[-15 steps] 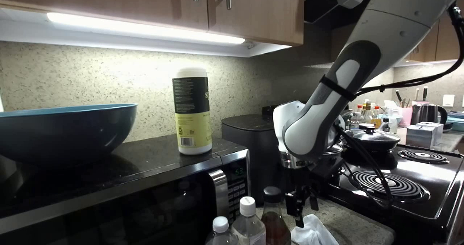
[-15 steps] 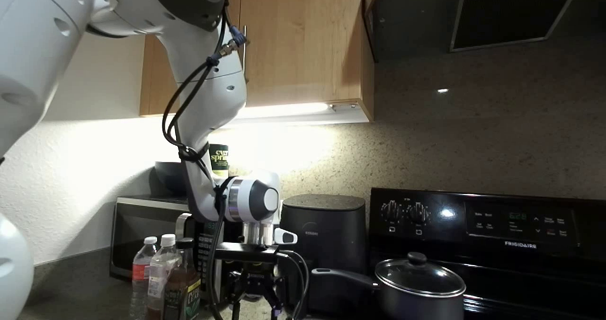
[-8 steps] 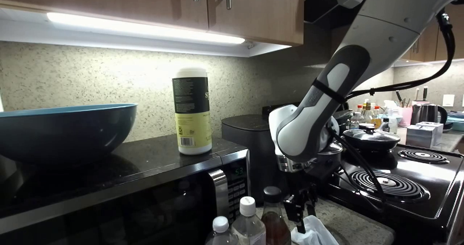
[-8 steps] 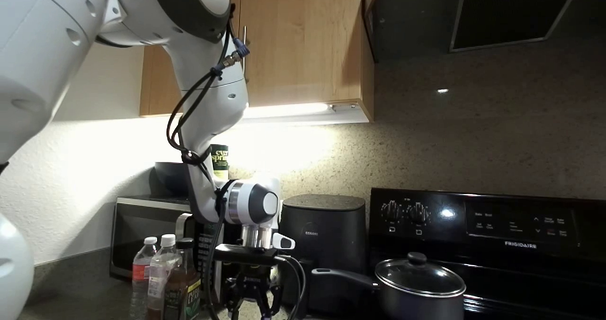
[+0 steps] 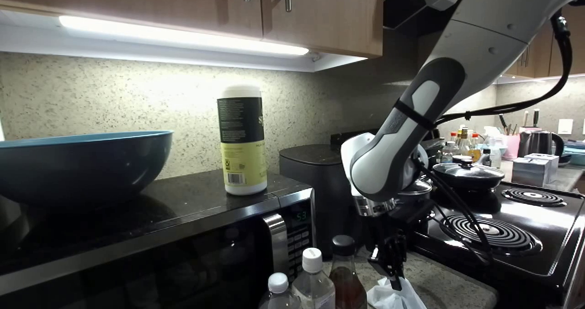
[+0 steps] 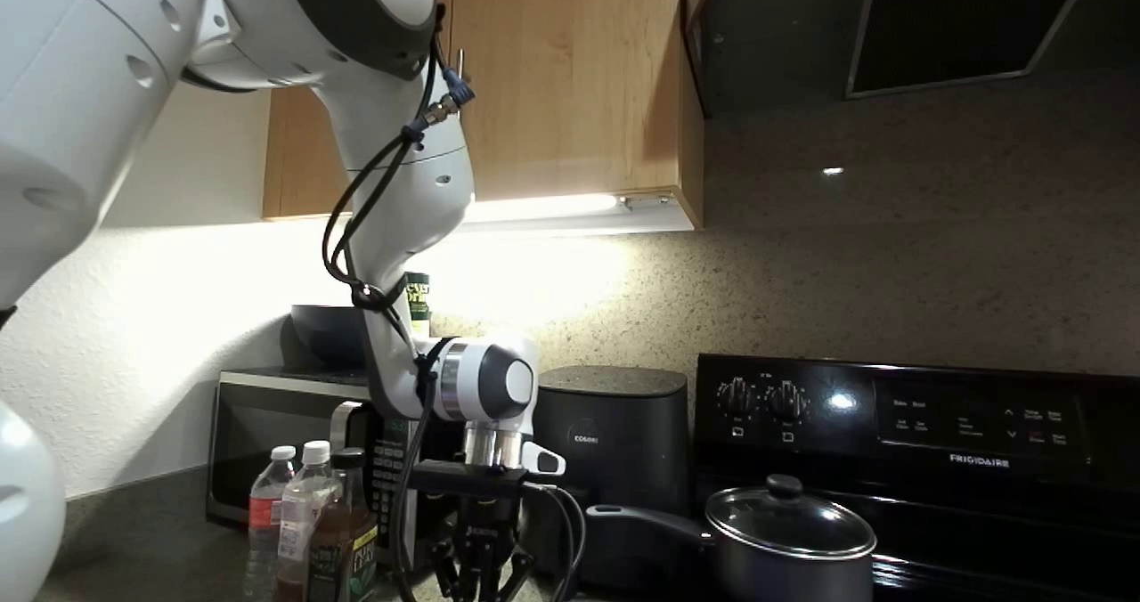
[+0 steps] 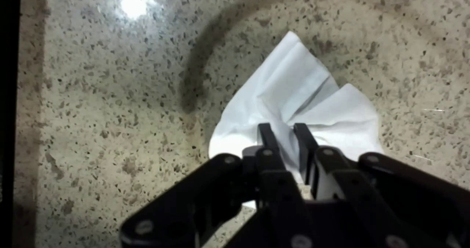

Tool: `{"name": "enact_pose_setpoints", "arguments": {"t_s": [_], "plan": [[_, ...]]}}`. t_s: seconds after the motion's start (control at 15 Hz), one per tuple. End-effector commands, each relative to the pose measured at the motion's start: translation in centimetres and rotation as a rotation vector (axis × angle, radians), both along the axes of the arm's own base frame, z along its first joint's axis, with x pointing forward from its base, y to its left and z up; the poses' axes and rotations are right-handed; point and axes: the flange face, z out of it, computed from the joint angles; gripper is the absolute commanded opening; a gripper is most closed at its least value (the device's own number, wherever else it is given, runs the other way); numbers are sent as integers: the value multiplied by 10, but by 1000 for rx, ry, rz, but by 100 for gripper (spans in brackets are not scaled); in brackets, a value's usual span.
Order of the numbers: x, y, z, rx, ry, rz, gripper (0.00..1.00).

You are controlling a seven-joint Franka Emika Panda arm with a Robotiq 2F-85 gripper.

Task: Pick up the cloth and wipe the air fryer

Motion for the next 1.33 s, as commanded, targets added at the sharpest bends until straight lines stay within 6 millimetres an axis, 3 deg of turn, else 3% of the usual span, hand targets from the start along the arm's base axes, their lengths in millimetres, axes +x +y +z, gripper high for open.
{"name": "enact_pose_setpoints", "arguments": {"t_s": [0.0, 0.13, 0.27, 0.53, 1.0, 1.07, 1.13, 1.27], "plan": [[-6, -9, -3, -11, 8, -45, 4], [-6, -14, -4, -11, 1, -59, 2], [-2, -14, 8, -51, -44, -79, 7], [11, -5, 70, -154, -191, -69, 7], [18, 9, 214, -288, -558, -132, 7], [16, 9, 228, -301, -601, -136, 7], [26, 8, 206, -273, -525, -114, 7], [22, 10, 229, -282, -580, -124, 7]]}}
